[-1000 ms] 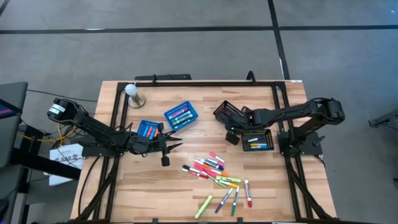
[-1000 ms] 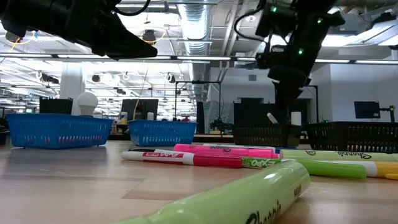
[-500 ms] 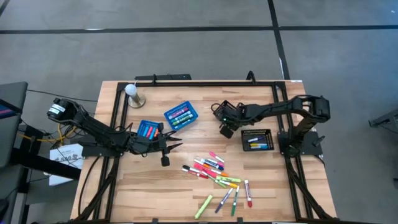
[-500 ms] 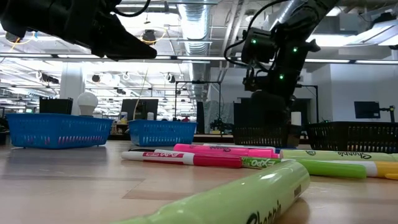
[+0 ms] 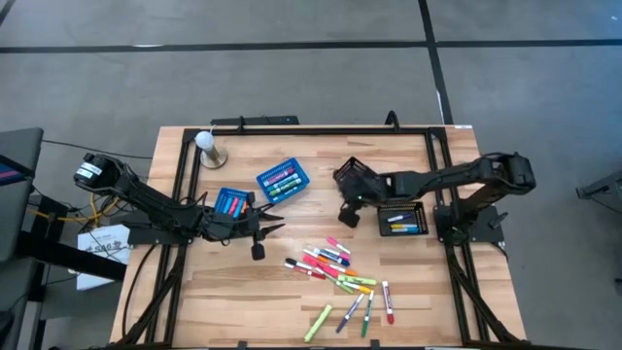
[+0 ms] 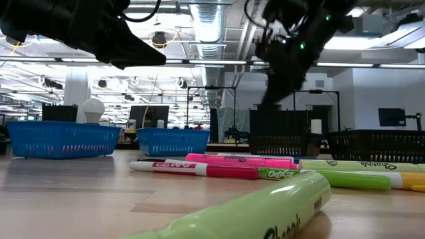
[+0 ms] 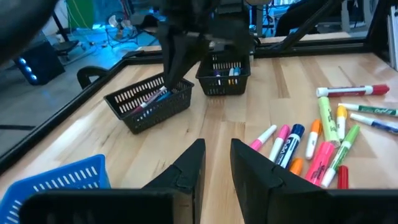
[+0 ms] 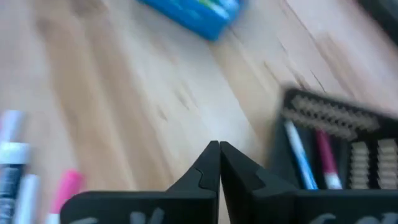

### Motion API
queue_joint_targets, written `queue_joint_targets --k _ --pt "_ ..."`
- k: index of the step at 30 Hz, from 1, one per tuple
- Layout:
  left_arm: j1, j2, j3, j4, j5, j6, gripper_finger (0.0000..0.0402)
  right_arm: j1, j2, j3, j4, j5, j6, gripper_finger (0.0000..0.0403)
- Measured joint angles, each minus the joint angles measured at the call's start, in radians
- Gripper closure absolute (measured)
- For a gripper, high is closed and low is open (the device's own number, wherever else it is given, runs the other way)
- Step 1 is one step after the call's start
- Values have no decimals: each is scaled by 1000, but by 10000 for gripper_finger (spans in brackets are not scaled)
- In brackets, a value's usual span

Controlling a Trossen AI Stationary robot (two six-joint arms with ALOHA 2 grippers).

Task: Pick & Place Markers
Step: Put the top pink highlighter pen into the bottom black bin

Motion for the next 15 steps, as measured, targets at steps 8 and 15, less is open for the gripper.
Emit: queue_joint_targets --k 8,15 --pt "0 0 0 40 144 -26 329 97 5 0 187 -63 -76 397" --pt "0 0 0 66 173 -33 329 154 5 0 204 -100 -23 358"
